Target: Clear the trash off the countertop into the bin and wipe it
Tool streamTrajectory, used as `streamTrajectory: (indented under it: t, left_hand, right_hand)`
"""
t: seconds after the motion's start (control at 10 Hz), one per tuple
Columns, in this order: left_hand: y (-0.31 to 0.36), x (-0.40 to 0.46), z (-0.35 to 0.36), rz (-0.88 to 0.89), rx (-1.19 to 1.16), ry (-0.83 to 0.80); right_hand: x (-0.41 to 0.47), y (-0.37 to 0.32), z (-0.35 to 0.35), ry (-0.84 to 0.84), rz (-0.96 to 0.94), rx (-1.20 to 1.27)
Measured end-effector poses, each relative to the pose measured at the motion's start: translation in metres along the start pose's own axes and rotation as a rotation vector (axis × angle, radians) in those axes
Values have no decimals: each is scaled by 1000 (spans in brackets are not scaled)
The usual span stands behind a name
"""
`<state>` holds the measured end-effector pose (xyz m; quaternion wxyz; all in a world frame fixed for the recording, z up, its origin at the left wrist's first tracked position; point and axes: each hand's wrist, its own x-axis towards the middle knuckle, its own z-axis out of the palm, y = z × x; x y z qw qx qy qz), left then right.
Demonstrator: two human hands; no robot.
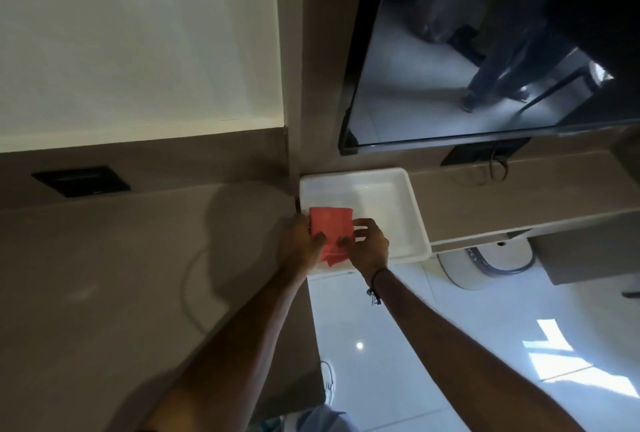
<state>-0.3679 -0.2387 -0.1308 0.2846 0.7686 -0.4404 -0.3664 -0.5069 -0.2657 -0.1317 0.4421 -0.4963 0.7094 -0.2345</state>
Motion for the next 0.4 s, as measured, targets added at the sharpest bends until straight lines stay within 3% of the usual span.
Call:
streamTrajectory:
  t: [0.2,0.4]
  left_hand:
    - [6,24,-1,-42,169,97]
    - [0,14,-75,177,362,332]
  right_hand:
    - [37,-4,-10,-97,40,-54]
    - [7,-42,-49,-118,-89,275]
